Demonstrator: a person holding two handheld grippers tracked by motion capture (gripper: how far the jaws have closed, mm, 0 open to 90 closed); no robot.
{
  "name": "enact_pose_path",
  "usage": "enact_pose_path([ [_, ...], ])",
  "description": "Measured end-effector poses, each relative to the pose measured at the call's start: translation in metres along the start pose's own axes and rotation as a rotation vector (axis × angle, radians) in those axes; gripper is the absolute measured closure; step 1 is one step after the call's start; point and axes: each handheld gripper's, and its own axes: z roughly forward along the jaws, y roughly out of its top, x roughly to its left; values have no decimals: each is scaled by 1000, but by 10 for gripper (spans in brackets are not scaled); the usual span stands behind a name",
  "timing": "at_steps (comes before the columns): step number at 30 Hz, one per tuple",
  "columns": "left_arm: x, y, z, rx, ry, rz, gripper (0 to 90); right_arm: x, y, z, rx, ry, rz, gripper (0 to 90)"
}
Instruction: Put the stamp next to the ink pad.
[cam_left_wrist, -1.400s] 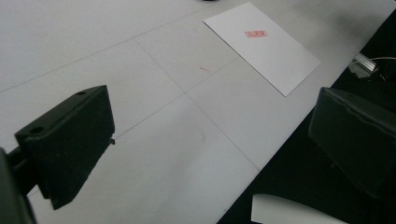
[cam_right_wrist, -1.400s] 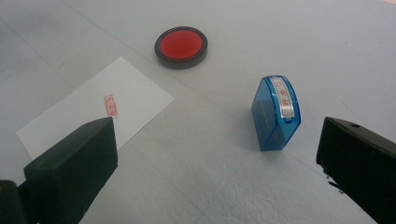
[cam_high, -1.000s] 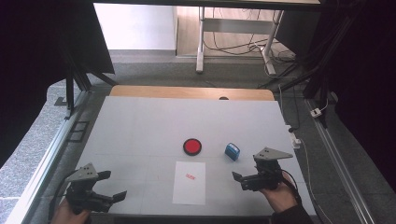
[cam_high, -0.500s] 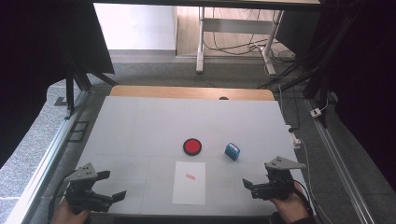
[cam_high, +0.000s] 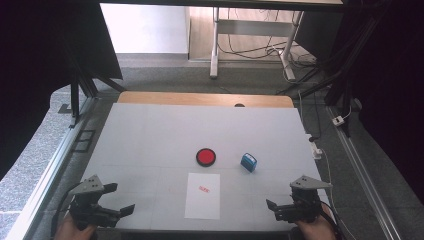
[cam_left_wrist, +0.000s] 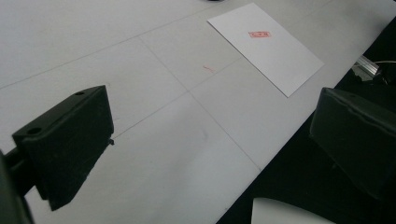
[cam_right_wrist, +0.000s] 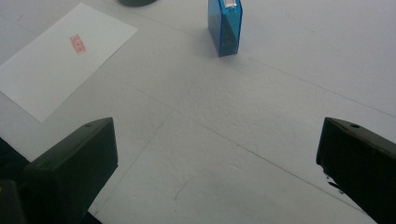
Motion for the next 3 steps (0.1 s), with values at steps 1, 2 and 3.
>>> enact_pose_path([
  [1,0,0,0,0,0,0,0,0,0,0,4,1,-3,0],
  [2,0,0,0,-1,0,-1,0,0,0,1,5,0,-4,0],
  [3,0,1,0,-3,-2,-2,0,0,0,1,8,-3,-6,0],
])
